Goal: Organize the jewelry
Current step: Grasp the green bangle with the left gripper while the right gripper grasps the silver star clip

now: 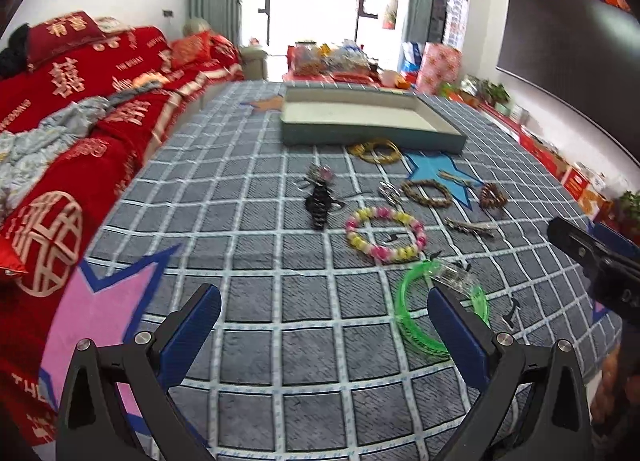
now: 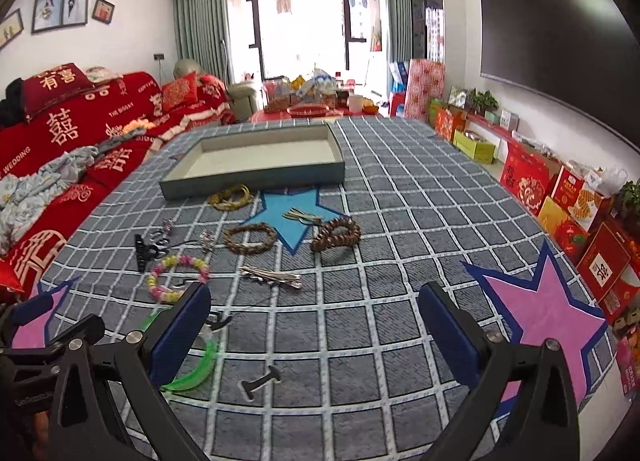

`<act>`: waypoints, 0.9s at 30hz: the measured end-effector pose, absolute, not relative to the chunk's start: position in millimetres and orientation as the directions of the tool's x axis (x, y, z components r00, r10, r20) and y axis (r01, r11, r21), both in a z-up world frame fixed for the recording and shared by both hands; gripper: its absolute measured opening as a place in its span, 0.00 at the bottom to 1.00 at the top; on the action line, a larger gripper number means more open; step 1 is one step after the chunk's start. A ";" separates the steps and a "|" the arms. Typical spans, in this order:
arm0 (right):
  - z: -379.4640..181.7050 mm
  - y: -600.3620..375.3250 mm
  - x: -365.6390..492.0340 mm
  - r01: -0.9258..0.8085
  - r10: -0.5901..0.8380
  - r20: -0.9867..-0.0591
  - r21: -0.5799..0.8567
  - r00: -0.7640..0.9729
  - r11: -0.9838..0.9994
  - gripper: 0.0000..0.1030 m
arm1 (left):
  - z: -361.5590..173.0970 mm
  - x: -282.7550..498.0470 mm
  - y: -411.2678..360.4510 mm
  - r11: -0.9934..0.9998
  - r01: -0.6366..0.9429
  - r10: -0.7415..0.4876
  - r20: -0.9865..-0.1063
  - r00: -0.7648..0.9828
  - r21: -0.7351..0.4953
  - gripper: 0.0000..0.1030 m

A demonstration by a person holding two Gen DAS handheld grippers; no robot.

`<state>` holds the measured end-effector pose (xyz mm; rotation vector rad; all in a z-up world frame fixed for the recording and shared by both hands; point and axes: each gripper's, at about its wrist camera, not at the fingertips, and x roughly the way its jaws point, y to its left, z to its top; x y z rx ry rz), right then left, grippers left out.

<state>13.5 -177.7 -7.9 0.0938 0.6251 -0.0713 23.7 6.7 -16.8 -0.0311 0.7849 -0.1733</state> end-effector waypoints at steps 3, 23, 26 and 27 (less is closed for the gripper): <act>-14.4 -198.6 32.5 0.062 0.021 -0.640 0.108 0.768 0.992 1.00 | -22.5 35.6 -0.5 0.975 0.173 -0.216 -0.747 0.629 -0.136 1.00; -54.1 -176.7 133.9 -0.340 0.271 -0.857 0.121 0.438 0.933 0.52 | -38.2 60.0 -37.3 0.950 0.265 -0.277 -0.843 0.461 -0.168 0.78; -54.6 -169.0 135.8 -0.363 0.251 -0.864 0.086 0.437 0.928 0.49 | -38.1 58.3 -44.6 0.944 0.294 -0.276 -0.848 0.452 -0.150 0.78; -54.9 -167.2 135.6 -0.366 0.242 -0.867 0.075 0.435 0.928 0.48 | -38.2 57.7 -46.6 0.944 0.297 -0.270 -0.850 0.452 -0.142 0.78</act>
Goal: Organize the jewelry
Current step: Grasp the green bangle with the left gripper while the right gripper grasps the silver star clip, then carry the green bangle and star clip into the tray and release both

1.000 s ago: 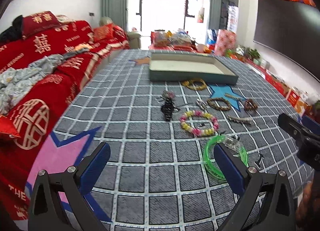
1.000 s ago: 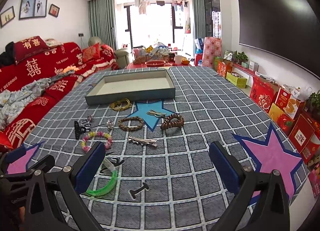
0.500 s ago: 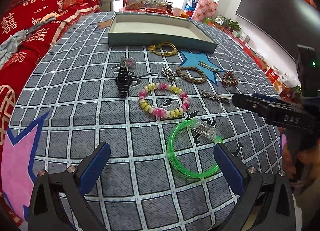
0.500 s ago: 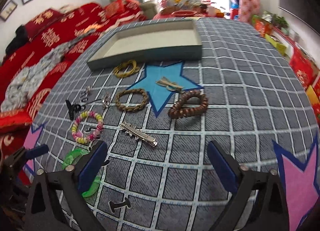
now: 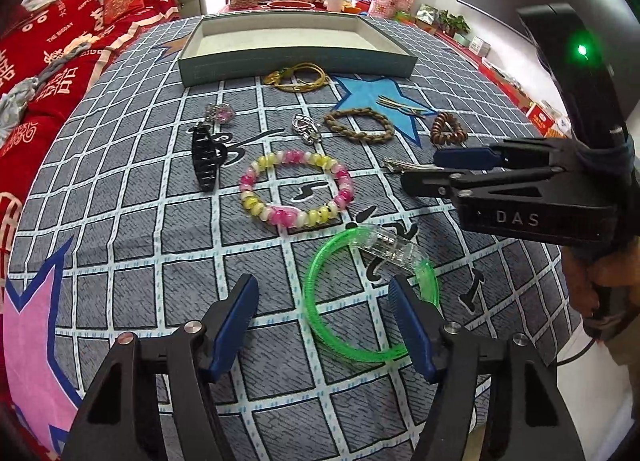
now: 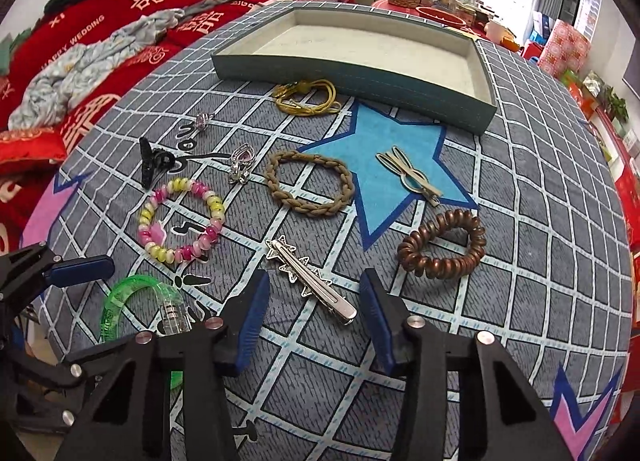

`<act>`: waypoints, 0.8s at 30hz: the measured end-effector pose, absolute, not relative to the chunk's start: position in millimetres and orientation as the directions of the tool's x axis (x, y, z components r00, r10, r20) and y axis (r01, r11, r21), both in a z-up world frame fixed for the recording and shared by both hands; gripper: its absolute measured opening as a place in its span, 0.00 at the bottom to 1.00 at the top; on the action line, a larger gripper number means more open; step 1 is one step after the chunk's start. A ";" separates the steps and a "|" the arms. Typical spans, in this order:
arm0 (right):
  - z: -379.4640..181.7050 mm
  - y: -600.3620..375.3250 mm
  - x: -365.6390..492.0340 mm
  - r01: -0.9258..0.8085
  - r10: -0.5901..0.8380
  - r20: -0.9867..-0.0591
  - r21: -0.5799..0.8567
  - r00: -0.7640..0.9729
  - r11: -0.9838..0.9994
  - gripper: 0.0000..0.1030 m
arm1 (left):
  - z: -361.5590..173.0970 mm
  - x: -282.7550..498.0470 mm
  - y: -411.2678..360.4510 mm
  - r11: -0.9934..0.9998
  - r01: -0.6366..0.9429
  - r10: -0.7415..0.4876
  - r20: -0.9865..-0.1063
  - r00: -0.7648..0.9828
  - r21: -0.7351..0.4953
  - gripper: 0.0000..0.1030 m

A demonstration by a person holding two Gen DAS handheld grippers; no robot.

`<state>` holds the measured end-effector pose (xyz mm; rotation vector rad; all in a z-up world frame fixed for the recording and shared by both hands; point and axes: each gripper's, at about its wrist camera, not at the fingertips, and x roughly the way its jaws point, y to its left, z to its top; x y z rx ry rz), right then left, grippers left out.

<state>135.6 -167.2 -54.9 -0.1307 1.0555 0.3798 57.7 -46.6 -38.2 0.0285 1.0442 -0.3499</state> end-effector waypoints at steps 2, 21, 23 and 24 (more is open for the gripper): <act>-55.6 -164.2 133.6 -0.375 0.217 -0.875 0.044 0.433 0.926 0.43 | -38.5 56.8 -50.7 0.945 0.307 -0.253 -0.856 0.451 -0.117 0.78; -31.4 -171.9 121.1 -0.305 0.229 -0.861 0.092 0.454 0.948 0.18 | -26.4 61.1 -31.9 0.906 0.342 -0.381 -0.831 0.406 -0.249 0.20; -21.8 -177.9 121.5 -0.283 0.241 -0.848 0.113 0.472 0.952 0.18 | -18.4 64.0 -29.1 0.906 0.343 -0.385 -0.822 0.420 -0.249 0.20; -17.5 -180.7 122.1 -0.274 0.246 -0.843 0.123 0.479 0.954 0.18 | -13.4 65.7 -27.4 0.906 0.344 -0.386 -0.816 0.430 -0.247 0.20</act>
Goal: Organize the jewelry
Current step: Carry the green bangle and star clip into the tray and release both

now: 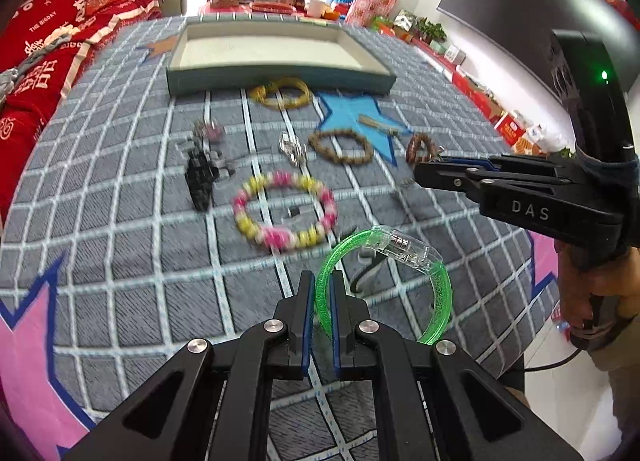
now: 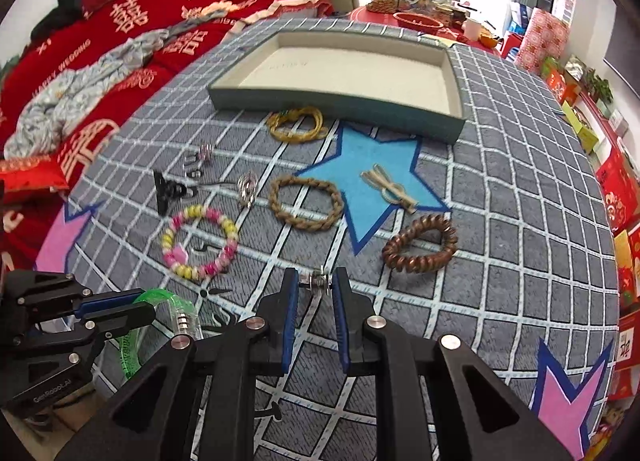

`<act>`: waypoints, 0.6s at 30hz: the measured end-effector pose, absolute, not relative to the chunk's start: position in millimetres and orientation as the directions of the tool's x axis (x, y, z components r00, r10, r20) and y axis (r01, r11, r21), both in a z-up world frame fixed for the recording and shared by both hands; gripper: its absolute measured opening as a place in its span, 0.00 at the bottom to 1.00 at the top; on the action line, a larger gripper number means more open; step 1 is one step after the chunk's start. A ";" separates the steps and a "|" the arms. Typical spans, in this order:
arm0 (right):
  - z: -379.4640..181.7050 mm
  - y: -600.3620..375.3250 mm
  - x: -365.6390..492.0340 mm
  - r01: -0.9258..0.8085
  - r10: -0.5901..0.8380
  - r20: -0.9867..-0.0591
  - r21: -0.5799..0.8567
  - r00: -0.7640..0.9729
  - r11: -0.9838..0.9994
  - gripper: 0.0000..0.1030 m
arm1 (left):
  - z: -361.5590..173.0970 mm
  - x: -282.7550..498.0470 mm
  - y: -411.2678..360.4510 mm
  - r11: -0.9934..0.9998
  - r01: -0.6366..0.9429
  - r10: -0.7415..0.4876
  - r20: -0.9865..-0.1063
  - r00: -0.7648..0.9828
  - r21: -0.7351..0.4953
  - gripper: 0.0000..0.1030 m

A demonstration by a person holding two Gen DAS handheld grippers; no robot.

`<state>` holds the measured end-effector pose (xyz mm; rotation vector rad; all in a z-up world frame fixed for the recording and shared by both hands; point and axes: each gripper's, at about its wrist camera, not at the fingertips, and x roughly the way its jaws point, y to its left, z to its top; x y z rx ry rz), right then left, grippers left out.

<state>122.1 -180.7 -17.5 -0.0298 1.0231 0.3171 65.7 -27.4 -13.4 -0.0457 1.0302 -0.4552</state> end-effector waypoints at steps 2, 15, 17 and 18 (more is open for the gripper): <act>-7.0 -186.5 125.6 -0.253 0.258 -0.829 0.146 0.496 0.956 0.12 | -3.3 71.6 -23.7 0.905 0.343 -0.392 -0.804 0.447 -0.250 0.20; 37.1 -201.1 194.3 -0.213 0.311 -0.783 0.231 0.538 0.949 0.12 | 61.9 161.0 1.6 0.935 0.297 -0.338 -0.747 0.572 -0.196 0.20; 42.5 -204.1 210.5 -0.209 0.321 -0.776 0.246 0.542 0.947 0.12 | 68.6 181.8 2.8 0.941 0.284 -0.323 -0.741 0.588 -0.185 0.20; 44.9 -205.7 219.0 -0.206 0.326 -0.773 0.254 0.544 0.945 0.12 | 71.4 192.8 2.4 0.943 0.280 -0.317 -0.740 0.594 -0.180 0.20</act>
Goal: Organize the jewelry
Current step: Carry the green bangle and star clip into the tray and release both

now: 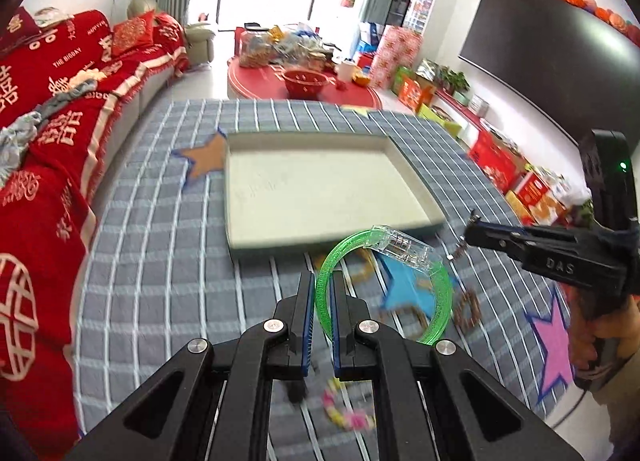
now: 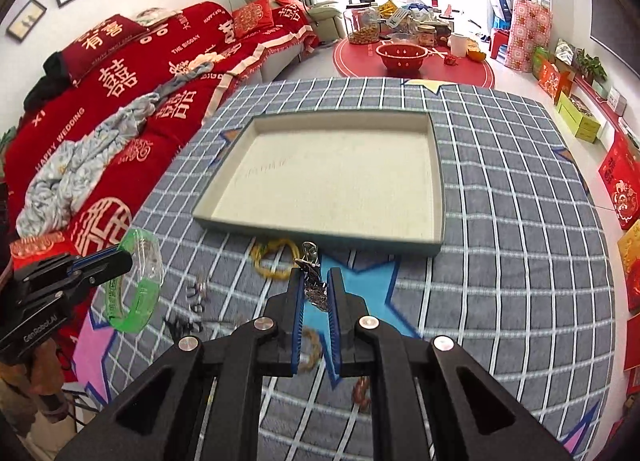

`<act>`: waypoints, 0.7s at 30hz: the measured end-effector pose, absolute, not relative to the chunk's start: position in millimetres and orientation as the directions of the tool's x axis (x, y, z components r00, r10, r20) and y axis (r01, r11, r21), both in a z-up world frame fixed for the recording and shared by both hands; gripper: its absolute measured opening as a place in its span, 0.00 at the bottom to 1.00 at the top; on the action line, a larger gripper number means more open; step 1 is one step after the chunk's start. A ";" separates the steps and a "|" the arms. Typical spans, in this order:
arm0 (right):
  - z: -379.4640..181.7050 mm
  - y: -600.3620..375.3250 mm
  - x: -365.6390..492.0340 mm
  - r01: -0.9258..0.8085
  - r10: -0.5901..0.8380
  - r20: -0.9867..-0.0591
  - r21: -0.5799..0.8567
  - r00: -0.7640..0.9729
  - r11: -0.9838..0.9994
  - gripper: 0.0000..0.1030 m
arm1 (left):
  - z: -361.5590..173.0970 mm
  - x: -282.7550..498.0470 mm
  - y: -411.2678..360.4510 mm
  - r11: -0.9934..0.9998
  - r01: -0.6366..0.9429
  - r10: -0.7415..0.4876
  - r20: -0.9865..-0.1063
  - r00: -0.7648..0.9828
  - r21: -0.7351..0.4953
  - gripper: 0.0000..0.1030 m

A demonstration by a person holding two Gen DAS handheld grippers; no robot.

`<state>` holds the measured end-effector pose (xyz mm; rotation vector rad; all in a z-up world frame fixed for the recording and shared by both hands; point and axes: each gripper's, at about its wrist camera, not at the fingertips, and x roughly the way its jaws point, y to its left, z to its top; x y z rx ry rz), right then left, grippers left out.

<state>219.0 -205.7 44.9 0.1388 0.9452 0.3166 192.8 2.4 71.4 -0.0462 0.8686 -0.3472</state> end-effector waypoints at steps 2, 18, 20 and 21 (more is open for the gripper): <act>49.2 -208.8 239.2 -0.196 0.339 -0.768 0.277 0.543 0.941 0.12 | 74.3 218.2 0.0 0.946 0.273 -0.309 -0.740 0.597 -0.175 0.20; -13.0 -214.0 390.0 -0.082 0.327 -0.838 0.325 0.437 0.942 0.12 | 5.9 371.8 -45.1 0.974 0.217 -0.172 -0.810 0.560 -0.057 0.20; -23.0 -216.1 400.0 -0.062 0.320 -0.843 0.326 0.432 0.943 0.12 | -4.2 381.7 -48.8 0.976 0.214 -0.153 -0.819 0.553 -0.038 0.20; -27.8 -217.4 404.0 -0.052 0.317 -0.847 0.327 0.428 0.944 0.12 | -6.9 383.0 -49.4 0.977 0.211 -0.145 -0.822 0.551 -0.031 0.20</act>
